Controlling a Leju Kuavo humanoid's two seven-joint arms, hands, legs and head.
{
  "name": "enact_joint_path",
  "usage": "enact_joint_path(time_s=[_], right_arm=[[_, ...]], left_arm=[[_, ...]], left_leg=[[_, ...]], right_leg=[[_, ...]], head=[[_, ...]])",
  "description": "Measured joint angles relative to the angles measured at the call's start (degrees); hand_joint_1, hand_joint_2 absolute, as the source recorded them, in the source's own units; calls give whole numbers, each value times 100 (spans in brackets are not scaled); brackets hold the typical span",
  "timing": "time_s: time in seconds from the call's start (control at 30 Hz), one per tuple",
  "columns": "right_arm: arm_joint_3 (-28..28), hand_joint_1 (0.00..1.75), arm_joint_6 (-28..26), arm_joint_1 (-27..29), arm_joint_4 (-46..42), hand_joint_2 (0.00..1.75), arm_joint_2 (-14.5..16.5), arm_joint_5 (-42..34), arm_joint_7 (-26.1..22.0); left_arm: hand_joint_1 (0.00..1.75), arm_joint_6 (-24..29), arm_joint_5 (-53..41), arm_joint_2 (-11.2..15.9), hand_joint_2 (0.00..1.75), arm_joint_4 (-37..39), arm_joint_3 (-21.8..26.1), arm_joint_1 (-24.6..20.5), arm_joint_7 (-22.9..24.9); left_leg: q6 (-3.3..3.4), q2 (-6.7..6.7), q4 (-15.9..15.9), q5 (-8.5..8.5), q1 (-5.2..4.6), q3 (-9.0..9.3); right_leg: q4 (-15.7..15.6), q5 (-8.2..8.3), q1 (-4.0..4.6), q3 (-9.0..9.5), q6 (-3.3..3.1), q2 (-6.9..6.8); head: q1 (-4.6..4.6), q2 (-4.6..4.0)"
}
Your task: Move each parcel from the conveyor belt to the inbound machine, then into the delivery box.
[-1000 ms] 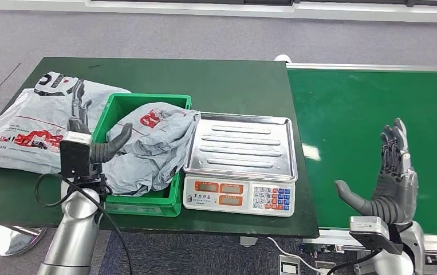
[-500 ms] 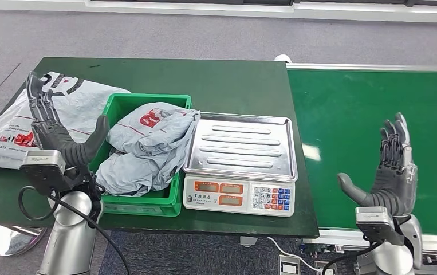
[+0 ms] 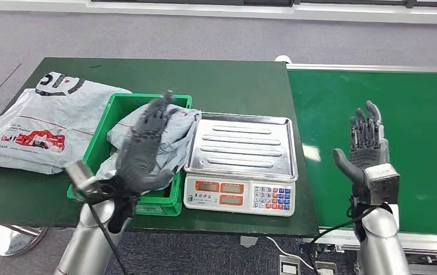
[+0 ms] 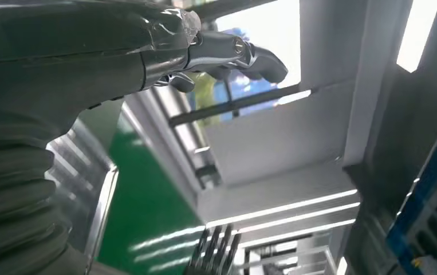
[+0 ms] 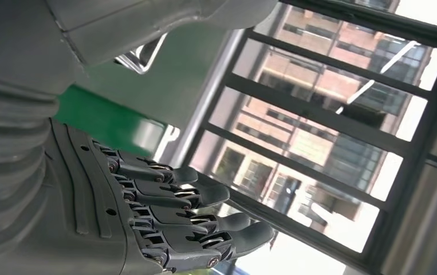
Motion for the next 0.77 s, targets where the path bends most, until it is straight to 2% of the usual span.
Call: enact_joint_path(time_s=[0.1,0.23,0.33,0.57,0.77], right_arm=[[166,0,-318,-62,440,175,16,139,-70],[296,0,-856,-71,853,175,49,320,-162],[344,0,-881,-72,1060,175,79,287,-172],[355,0,-872,-68,1468,175,105,223,-237],[355,0,-822,-68,1639,175,107,163,-284]], left_arm=[[0,-33,-4,-55,175,707,-188,-143,-109],[0,34,-49,-120,175,1406,-204,-283,-143],[0,21,-140,-128,175,1723,-202,-380,-149],[0,-482,170,-90,175,2194,-118,-505,-158],[0,-255,69,-86,175,2722,-41,-673,-121]], left_leg=[[-3,-2,0,3,0,1],[-7,-3,-1,3,3,-1],[-11,-3,-2,0,5,-1],[-11,-6,-2,-1,5,-3],[-11,-5,-2,0,5,-2]], right_leg=[[1,1,1,1,0,-1],[3,-1,4,-2,-3,0],[4,-6,6,-4,-8,0],[4,-8,6,-4,-10,-1],[4,-8,6,-4,-10,-1]], head=[[0,0],[0,0],[0,0],[0,0],[0,0]])
